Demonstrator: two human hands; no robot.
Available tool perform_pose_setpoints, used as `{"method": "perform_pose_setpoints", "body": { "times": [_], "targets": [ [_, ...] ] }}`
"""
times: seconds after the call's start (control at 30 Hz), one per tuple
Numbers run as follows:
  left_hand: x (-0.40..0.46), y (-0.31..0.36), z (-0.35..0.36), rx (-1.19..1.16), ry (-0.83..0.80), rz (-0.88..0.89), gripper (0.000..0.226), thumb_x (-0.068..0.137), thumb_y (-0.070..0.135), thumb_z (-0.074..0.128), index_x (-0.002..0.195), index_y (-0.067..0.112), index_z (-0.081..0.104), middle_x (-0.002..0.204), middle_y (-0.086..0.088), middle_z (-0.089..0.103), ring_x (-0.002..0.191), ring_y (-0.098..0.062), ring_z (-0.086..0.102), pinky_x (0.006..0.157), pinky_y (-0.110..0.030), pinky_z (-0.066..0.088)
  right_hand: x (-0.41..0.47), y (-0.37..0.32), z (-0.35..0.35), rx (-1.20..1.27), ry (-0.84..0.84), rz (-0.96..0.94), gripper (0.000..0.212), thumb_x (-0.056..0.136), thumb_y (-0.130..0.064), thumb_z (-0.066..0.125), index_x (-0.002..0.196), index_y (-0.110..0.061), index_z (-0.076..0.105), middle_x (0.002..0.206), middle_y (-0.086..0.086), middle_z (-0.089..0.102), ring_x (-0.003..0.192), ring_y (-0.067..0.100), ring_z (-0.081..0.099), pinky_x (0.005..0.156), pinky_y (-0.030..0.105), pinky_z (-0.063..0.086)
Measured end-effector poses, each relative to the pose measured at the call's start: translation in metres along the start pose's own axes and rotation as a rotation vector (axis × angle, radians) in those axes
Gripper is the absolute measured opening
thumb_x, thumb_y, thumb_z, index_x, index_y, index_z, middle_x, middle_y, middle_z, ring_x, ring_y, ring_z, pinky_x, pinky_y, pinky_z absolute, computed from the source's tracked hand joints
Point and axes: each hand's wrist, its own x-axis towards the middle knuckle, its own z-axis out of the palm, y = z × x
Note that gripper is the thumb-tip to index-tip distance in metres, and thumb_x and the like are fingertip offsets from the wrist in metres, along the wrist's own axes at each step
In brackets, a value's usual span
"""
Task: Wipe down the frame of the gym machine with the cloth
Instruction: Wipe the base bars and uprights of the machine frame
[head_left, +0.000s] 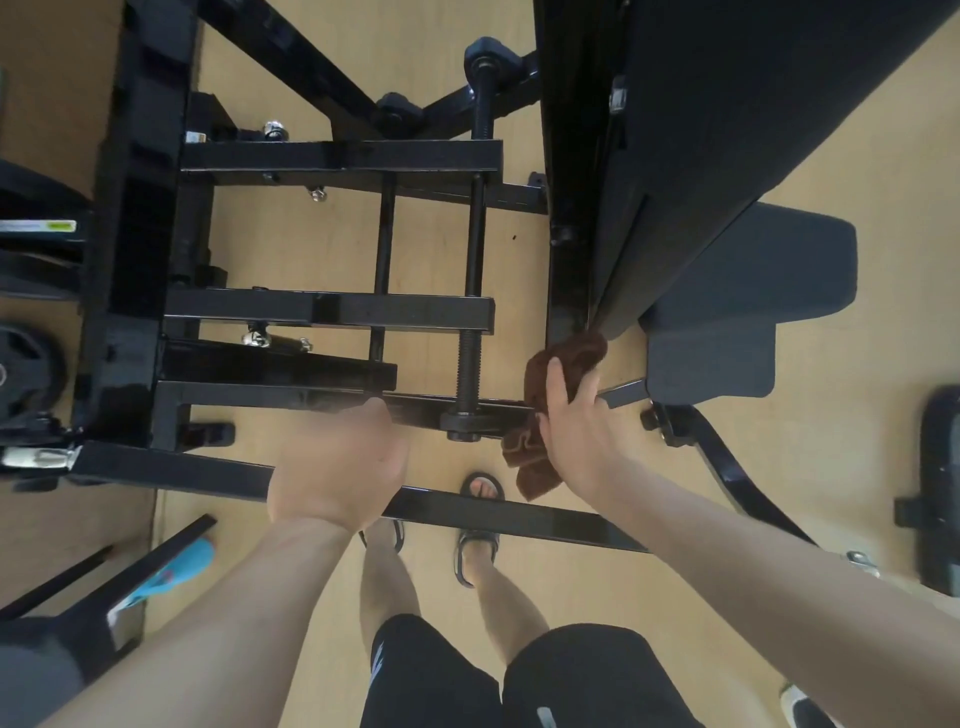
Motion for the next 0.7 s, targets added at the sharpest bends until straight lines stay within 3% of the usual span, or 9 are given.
{"method": "perform_pose_setpoints", "body": {
  "times": [0.1,0.17,0.33,0.43,0.53,0.7],
  "targets": [
    [0.0,0.001,-0.001,-0.002,-0.009,-0.009,0.017,0.088,0.03,0.069,0.08,0.028,0.055,0.058,0.011,0.051,0.048,-0.006,0.045,0.046,-0.013,0.025,0.015,-0.004,-0.013,-0.171,0.047,-0.102,0.094,0.097,-0.021,0.069,0.162,-0.004,0.003,0.164,0.029,0.009,0.116,0.041,0.065,0.093,0.041,0.058],
    [0.0,0.001,-0.001,-0.009,-0.013,-0.021,0.018,0.088,0.029,0.07,0.079,0.028,0.054,0.058,0.012,0.051,0.048,-0.005,0.043,0.046,-0.013,0.024,0.032,-0.009,-0.027,-0.172,0.018,-0.08,0.098,0.093,-0.02,0.073,0.162,-0.003,0.005,0.165,0.028,0.004,0.114,0.04,0.065,0.091,0.041,0.059],
    [0.0,0.0,0.0,-0.016,-0.003,-0.02,0.019,0.087,0.027,0.071,0.078,0.028,0.055,0.056,0.011,0.053,0.047,-0.006,0.044,0.046,-0.012,0.023,0.09,-0.01,-0.057,-0.056,0.128,0.07,0.092,0.098,-0.026,0.067,0.161,-0.001,0.004,0.166,0.029,0.007,0.102,0.033,0.068,0.084,0.038,0.06],
    [0.001,0.0,0.0,-0.01,0.002,-0.024,0.018,0.087,0.027,0.07,0.078,0.027,0.054,0.056,0.011,0.053,0.047,-0.006,0.043,0.046,-0.013,0.022,0.098,-0.009,-0.058,-0.063,0.149,0.075,0.083,0.103,-0.033,0.058,0.161,-0.006,0.006,0.166,0.027,0.013,0.11,0.035,0.067,0.089,0.04,0.059],
    [0.0,0.0,0.0,-0.015,0.001,-0.023,0.019,0.088,0.028,0.069,0.078,0.029,0.053,0.057,0.012,0.052,0.047,-0.005,0.042,0.046,-0.012,0.022,0.063,0.0,-0.043,-0.134,0.126,-0.089,0.077,0.105,-0.035,0.051,0.162,-0.01,0.005,0.166,0.027,0.008,0.119,0.039,0.062,0.09,0.043,0.059],
    [0.0,-0.001,0.0,-0.013,0.0,-0.023,0.016,0.089,0.031,0.067,0.08,0.028,0.054,0.06,0.01,0.054,0.051,-0.008,0.047,0.047,-0.014,0.024,-0.007,0.035,-0.022,-0.157,-0.079,-0.52,0.066,0.108,-0.044,0.033,0.163,-0.026,0.0,0.171,0.013,-0.004,0.131,0.03,0.055,0.089,0.036,0.058]
  ]
}}
